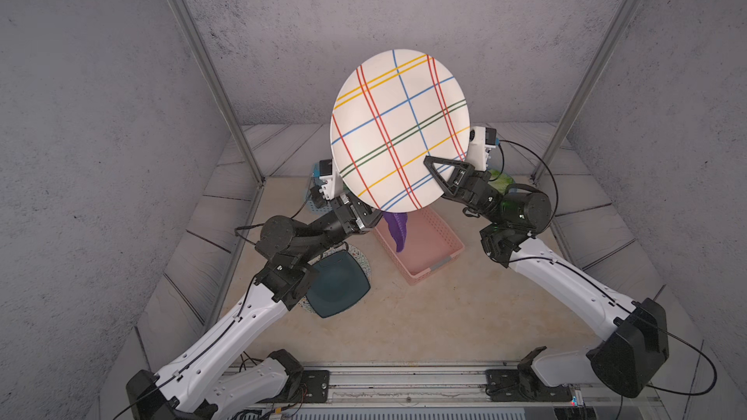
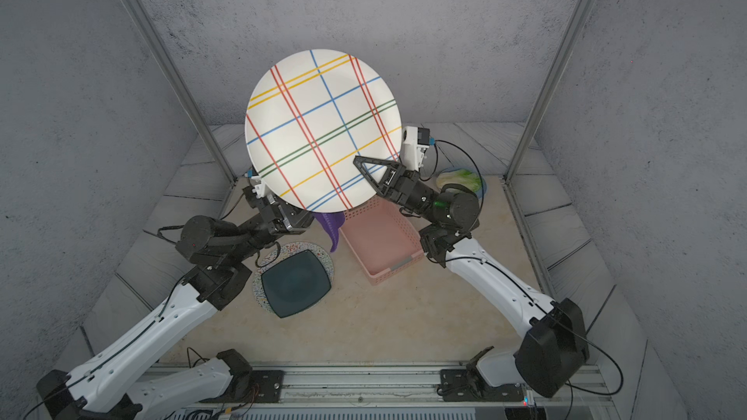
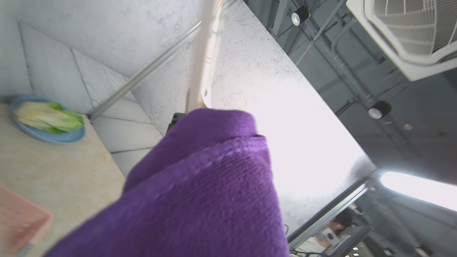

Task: Wipe the wet plate dry
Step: Wipe the plate with towel.

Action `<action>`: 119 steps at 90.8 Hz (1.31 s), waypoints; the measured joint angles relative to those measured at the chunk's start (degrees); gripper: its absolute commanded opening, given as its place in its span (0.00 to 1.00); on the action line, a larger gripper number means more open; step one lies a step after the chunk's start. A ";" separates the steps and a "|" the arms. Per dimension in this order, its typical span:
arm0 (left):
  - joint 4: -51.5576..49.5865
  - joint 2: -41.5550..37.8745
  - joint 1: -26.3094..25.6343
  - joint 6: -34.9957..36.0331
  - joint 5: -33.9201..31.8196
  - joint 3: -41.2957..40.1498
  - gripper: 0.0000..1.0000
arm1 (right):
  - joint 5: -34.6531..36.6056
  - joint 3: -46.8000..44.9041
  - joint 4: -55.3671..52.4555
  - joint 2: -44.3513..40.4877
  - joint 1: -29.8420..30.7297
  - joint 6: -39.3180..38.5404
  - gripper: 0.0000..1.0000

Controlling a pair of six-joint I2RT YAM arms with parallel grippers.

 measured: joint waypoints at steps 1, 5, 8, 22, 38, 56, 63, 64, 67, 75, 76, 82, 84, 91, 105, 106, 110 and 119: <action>0.17 0.37 -0.28 0.09 0.44 0.02 0.00 | 0.13 -0.11 -0.46 -0.20 -0.02 -0.04 0.00; 0.79 1.99 -2.56 0.96 0.96 0.02 0.00 | 0.68 -0.13 -2.78 -0.76 -0.48 -0.17 0.00; 1.07 2.91 -4.55 1.44 0.94 -0.07 0.00 | 0.76 -0.13 -4.42 -1.14 -0.94 -0.20 0.00; 6.71 0.52 -5.31 -2.27 6.64 -8.04 0.00 | -2.51 -0.13 -5.79 -1.77 -7.10 2.51 0.00; 28.17 -8.90 12.33 -26.34 22.60 -22.14 0.00 | -4.94 -4.09 13.31 -2.47 -18.36 14.84 0.00; 61.55 -5.44 14.47 -57.94 28.39 -26.80 0.00 | -7.26 -4.74 42.14 -1.33 -19.34 28.52 0.00; 71.41 -4.24 13.64 -66.60 27.93 -26.32 0.00 | -8.31 -4.74 48.19 -0.42 -18.67 31.47 0.00; 72.74 -4.13 13.46 -67.95 27.78 -26.14 0.00 | -8.41 -4.74 48.70 -0.24 -18.60 31.56 0.00; 75.25 -4.02 13.00 -70.38 27.45 -25.53 0.00 | -8.87 -4.74 49.92 0.22 -18.16 32.06 0.00; 80.37 -4.00 11.37 -75.43 26.18 -22.77 0.00 | -9.79 -4.59 50.69 1.81 -16.35 32.26 0.00; 80.89 -4.00 11.13 -75.82 25.97 -22.43 0.00 | -9.79 -4.57 50.64 2.03 -16.04 32.24 0.00; 83.52 -4.00 9.20 -77.64 24.74 -20.46 0.00 | -10.12 -4.35 50.18 3.56 -13.44 31.82 0.00; 84.15 -4.00 8.35 -77.94 24.26 -20.04 0.00 | -9.99 -4.24 50.36 4.15 -12.59 31.93 0.00; 84.80 -3.91 4.31 -77.61 21.03 -19.65 0.00 | -9.81 -2.25 53.09 5.88 -10.14 31.78 0.00; 80.24 -3.23 -11.04 -71.01 17.49 -20.04 0.00 | -10.51 5.35 55.58 8.41 -8.76 31.80 0.00; 79.91 -3.23 -11.87 -70.42 17.29 -20.17 0.00 | -10.56 6.05 55.56 8.52 -8.90 31.87 0.00; 79.10 -3.28 -14.51 -68.81 16.74 -20.96 0.00 | -10.56 8.04 55.49 8.72 -9.88 32.06 0.00; 78.51 -4.04 -15.52 -66.99 15.58 -22.56 0.00 | -10.36 9.38 55.30 8.44 -13.57 32.85 0.00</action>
